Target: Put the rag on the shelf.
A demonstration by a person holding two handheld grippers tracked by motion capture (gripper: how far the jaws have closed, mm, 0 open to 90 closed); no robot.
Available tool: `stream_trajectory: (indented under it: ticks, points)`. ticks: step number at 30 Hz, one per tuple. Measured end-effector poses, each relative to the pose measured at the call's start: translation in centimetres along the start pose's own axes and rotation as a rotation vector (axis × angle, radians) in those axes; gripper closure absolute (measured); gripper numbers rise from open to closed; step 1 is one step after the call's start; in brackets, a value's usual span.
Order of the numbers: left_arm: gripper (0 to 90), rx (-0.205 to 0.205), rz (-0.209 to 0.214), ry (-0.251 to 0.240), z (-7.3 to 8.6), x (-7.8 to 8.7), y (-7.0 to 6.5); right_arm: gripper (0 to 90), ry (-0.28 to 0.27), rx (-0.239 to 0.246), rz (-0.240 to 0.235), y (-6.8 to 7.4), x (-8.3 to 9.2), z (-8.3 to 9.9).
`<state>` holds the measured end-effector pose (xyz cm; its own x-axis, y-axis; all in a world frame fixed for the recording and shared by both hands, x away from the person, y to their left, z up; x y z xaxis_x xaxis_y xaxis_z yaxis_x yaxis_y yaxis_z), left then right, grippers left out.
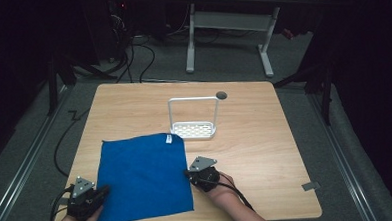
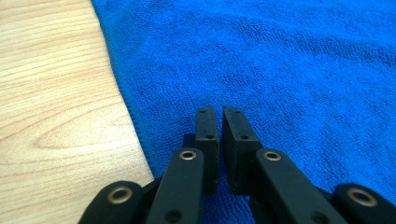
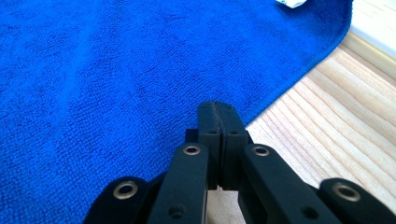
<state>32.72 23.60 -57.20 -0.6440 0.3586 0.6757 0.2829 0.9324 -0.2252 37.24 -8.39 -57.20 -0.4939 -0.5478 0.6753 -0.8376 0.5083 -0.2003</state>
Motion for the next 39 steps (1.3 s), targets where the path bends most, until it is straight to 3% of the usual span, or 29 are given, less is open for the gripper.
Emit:
stream_trajectory:
  ticks: [4, 9, 13, 18, 19, 21, 26, 29, 33, 35, 36, 39]
  points:
    - [84.3, -0.009, 0.011, 0.006, -0.1, 0.0, 0.0, 90.0, 0.010, 0.009, 0.009, 0.1, 0.4, 0.3]
    - [83.3, -0.019, 0.061, 0.028, -0.3, -0.4, -0.6, 90.0, 0.013, 0.018, 0.011, 0.4, 1.3, 1.0]
    - [83.3, -0.078, 0.117, 0.066, -0.7, -1.3, -2.4, 90.0, 0.026, 0.000, 0.035, 0.3, 2.8, 2.4]
    - [83.2, -0.170, 0.198, 0.104, -1.1, -2.6, -5.8, 90.0, 0.051, -0.043, 0.077, -0.2, 5.2, 4.7]
    - [83.0, -0.170, 0.198, 0.104, -1.1, -2.6, -5.8, 90.0, 0.055, -0.053, 0.083, -0.5, 5.7, 5.2]
    - [82.9, -0.223, 0.231, 0.122, -1.2, -3.2, -7.7, 90.0, 0.068, -0.083, 0.095, -0.9, 6.7, 6.1]
    - [79.8, -0.267, 0.247, 0.146, -1.5, -3.6, -9.1, 90.0, 0.071, -0.136, 0.114, -1.7, 7.9, 7.5]
    - [76.7, -0.233, 0.259, 0.093, -2.4, -3.1, -9.3, 90.0, 0.061, -0.122, 0.126, -1.9, 8.1, 7.4]
    - [73.4, -0.179, 0.197, 0.008, -4.1, -3.5, -8.5, 88.2, 0.030, -0.121, 0.133, -2.5, 7.6, 6.6]
    - [72.2, -0.155, 0.183, 0.000, -4.5, -3.9, -8.0, 87.5, 0.022, -0.121, 0.143, -3.0, 7.0, 6.1]
    - [71.8, -0.133, 0.155, 0.003, -4.9, -4.7, -7.4, 87.4, 0.020, -0.121, 0.147, -3.3, 6.7, 5.9]
    - [71.4, -0.132, 0.143, 0.023, -4.6, -5.6, -7.3, 87.5, 0.026, -0.119, 0.162, -4.1, 5.9, 5.5]
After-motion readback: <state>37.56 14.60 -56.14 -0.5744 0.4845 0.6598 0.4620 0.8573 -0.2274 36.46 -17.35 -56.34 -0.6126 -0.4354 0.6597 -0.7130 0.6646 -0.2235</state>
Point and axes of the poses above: each handheld gripper's, and its own axes: x roughly backward along the jaws, z roughly out of its underside, y roughly to its left, the point moved 6 cm from there along -x, roughly forward along the jaws, and after that the axes turned 11 degrees about x, right-handed, at the moved point
